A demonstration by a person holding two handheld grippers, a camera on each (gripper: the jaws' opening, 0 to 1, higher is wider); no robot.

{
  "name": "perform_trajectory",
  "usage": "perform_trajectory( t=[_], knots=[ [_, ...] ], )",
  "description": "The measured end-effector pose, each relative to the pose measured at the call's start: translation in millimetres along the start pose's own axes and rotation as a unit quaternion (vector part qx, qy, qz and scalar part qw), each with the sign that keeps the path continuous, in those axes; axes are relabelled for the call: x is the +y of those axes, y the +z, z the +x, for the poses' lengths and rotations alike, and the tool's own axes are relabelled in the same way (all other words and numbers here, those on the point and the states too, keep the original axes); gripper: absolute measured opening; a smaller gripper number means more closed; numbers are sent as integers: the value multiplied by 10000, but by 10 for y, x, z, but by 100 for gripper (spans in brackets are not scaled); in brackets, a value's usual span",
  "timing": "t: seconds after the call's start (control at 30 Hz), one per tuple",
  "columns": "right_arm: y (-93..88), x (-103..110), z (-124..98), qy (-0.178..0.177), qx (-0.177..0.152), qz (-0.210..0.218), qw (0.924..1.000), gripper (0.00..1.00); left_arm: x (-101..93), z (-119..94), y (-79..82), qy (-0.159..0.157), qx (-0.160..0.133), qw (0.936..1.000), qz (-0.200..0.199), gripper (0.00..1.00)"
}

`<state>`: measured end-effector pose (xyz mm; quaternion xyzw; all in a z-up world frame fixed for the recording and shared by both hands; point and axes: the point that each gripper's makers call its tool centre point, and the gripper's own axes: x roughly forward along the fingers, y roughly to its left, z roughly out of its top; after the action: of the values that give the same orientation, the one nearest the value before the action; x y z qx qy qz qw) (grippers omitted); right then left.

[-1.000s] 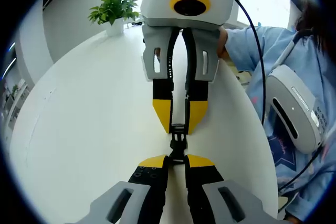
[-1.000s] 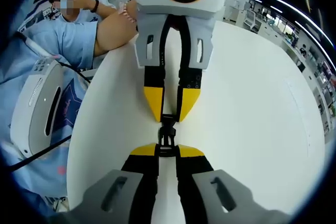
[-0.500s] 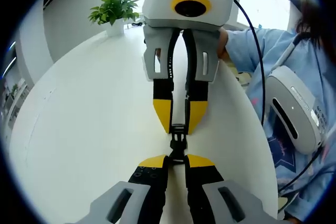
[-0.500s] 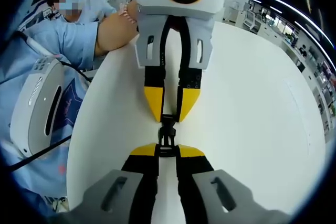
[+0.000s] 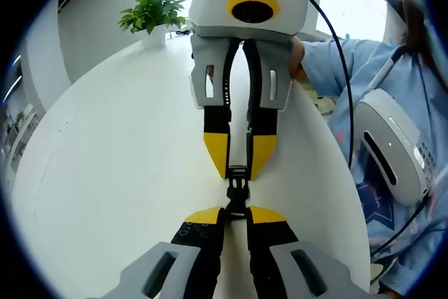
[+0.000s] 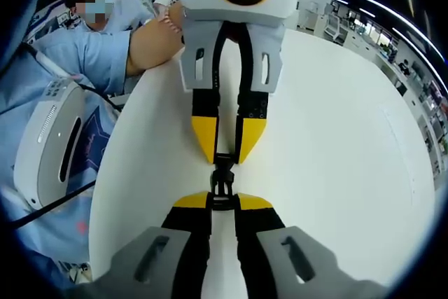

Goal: Snap the two parts of the plastic buckle together until the buckle closes and remains connected.

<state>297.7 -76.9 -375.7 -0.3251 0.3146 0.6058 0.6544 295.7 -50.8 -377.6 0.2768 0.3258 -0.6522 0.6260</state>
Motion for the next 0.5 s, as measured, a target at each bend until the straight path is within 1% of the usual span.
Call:
perform_trajectory(
  t=[0.5],
  knots=[
    [-6, 16, 3, 52, -38, -58, 10000, 12, -12, 9, 8, -28, -38, 10000, -40, 12]
  ],
)
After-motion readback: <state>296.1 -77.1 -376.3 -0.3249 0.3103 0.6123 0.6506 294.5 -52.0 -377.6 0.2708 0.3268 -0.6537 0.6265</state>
